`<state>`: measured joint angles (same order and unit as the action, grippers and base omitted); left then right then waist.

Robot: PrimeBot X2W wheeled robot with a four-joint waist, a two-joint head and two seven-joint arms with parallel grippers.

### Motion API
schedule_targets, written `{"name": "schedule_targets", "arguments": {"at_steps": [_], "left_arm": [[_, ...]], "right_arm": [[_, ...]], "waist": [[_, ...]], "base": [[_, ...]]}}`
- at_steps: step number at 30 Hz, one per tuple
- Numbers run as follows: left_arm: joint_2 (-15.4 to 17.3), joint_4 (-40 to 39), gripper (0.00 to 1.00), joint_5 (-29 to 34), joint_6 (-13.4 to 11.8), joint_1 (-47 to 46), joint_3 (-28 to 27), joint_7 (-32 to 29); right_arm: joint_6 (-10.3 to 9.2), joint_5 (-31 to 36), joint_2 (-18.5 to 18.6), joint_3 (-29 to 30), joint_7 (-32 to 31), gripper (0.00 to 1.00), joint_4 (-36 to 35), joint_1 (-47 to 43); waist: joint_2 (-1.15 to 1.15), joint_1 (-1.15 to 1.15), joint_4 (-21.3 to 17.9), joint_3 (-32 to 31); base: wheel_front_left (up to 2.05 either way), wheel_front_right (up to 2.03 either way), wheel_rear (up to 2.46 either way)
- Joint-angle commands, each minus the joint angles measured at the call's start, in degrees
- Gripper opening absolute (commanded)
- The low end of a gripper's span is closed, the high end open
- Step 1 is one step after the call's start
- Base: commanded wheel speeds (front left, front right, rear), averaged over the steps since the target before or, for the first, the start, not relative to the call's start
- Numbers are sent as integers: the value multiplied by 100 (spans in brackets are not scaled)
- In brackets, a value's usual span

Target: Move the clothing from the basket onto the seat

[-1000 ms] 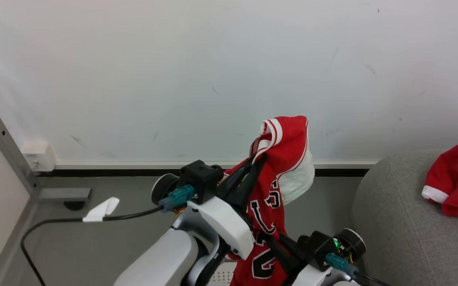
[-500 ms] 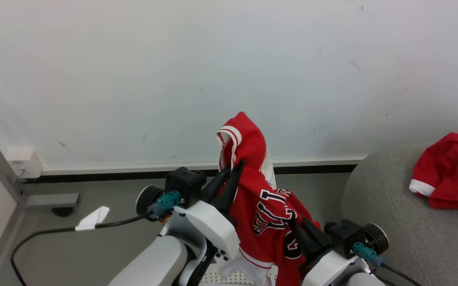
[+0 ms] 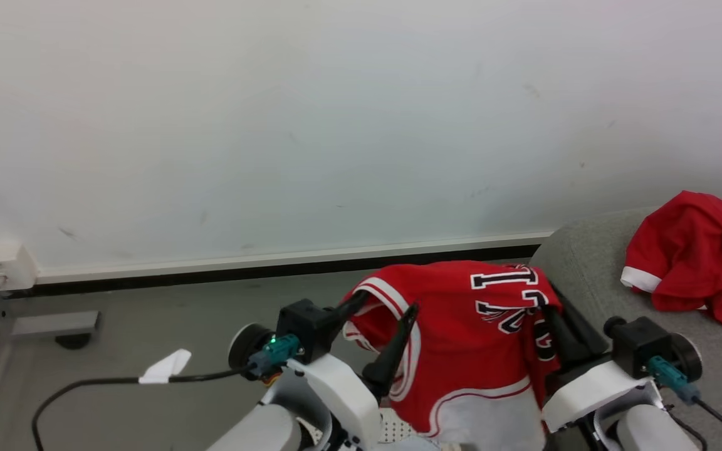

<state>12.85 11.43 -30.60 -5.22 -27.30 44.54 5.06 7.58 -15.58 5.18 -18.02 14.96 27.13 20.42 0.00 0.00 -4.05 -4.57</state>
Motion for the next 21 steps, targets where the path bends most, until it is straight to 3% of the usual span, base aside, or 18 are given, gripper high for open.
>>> {"name": "schedule_targets", "arguments": {"at_steps": [1,12,21], "left_arm": [[-8,18,100,-87,44,120,46,-18],[-179,60,100,-22,154,289,389,40],[-227,106,100,39,171,190,477,172]], "right_arm": [[-17,44,64,121,17,0,-70,-69],[-17,83,450,977,18,0,-440,-180],[-17,96,601,1078,17,0,-645,-318]], "waist": [[0,0,-53,27],[0,0,-456,196],[0,0,-948,296]], "base": [[0,0,0],[0,0,0],[0,0,0]]}}
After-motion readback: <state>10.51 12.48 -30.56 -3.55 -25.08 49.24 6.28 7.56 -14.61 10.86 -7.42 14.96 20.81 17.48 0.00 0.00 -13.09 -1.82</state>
